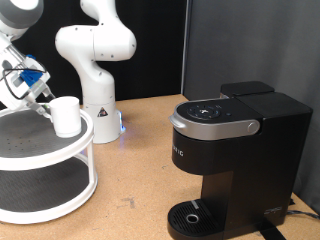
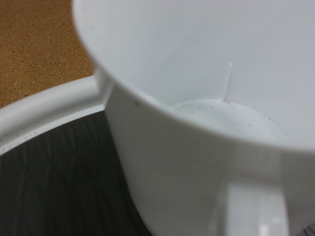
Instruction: Make a cup of coffee with the keurig machine
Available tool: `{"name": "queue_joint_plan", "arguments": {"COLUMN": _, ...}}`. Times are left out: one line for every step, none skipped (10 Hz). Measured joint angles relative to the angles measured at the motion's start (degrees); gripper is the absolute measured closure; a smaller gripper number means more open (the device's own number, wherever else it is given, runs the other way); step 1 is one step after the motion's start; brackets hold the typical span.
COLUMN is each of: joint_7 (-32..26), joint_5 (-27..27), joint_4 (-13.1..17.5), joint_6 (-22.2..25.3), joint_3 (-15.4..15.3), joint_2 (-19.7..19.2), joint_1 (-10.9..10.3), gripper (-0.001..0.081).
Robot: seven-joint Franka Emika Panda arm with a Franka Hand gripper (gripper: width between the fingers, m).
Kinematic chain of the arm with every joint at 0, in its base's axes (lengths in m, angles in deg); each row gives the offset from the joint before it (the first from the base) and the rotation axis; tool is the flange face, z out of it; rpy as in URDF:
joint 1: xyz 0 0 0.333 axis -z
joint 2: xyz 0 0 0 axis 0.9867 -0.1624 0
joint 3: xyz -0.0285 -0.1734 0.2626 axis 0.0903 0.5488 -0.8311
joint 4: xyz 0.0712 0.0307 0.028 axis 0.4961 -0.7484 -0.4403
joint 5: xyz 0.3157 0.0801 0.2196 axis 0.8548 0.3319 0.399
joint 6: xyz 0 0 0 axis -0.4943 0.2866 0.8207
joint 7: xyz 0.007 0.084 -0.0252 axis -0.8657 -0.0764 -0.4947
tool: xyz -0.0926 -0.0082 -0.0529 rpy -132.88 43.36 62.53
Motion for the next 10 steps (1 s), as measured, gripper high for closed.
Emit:
{"name": "queue_joint_plan", "arguments": {"joint_7": 0.0, "joint_5": 0.01, "joint_4": 0.0, "joint_6": 0.0, "joint_3": 0.0, "joint_2": 0.0, "joint_1": 0.0, "gripper": 0.0184}}
{"name": "queue_joint_plan", "arguments": {"joint_7": 0.0, "joint_5": 0.02, "joint_4": 0.0, "joint_6": 0.0, "joint_3": 0.0, "joint_2": 0.0, "joint_1": 0.0, "gripper": 0.0373}}
{"name": "queue_joint_plan", "arguments": {"joint_7": 0.0, "joint_5": 0.04, "joint_4": 0.0, "joint_6": 0.0, "joint_3": 0.0, "joint_2": 0.0, "joint_1": 0.01, "gripper": 0.0373}}
{"name": "queue_joint_plan", "arguments": {"joint_7": 0.06, "joint_5": 0.04, "joint_4": 0.02, "joint_6": 0.0, "joint_3": 0.01, "joint_2": 0.0, "joint_1": 0.04, "gripper": 0.0575}}
{"name": "queue_joint_plan", "arguments": {"joint_7": 0.23, "joint_5": 0.05, "joint_4": 0.08, "joint_6": 0.0, "joint_3": 0.05, "joint_2": 0.0, "joint_1": 0.08, "gripper": 0.0575}}
{"name": "queue_joint_plan", "arguments": {"joint_7": 0.39, "joint_5": 0.1, "joint_4": 0.24, "joint_6": 0.34, "joint_3": 0.17, "joint_2": 0.0, "joint_1": 0.1, "gripper": 0.0708}}
{"name": "queue_joint_plan", "arguments": {"joint_7": 0.43, "joint_5": 0.2, "joint_4": 0.53, "joint_6": 0.99, "joint_3": 0.49, "joint_2": 0.01, "joint_1": 0.11, "gripper": 0.0708}}
{"name": "queue_joint_plan", "arguments": {"joint_7": 0.45, "joint_5": 0.48, "joint_4": 1.05, "joint_6": 2.24, "joint_3": 0.84, "joint_2": 0.04, "joint_1": 0.12, "gripper": 0.0735}}
{"name": "queue_joint_plan", "arguments": {"joint_7": 0.57, "joint_5": 1.1, "joint_4": 1.69, "joint_6": 3.18, "joint_3": 1.03, "joint_2": 0.19, "joint_1": 0.16, "gripper": 0.0735}}
{"name": "queue_joint_plan", "arguments": {"joint_7": 0.95, "joint_5": 1.89, "joint_4": 2.26, "joint_6": 3.45, "joint_3": 1.02, "joint_2": 0.61, "joint_1": 0.2, "gripper": 0.0735}}
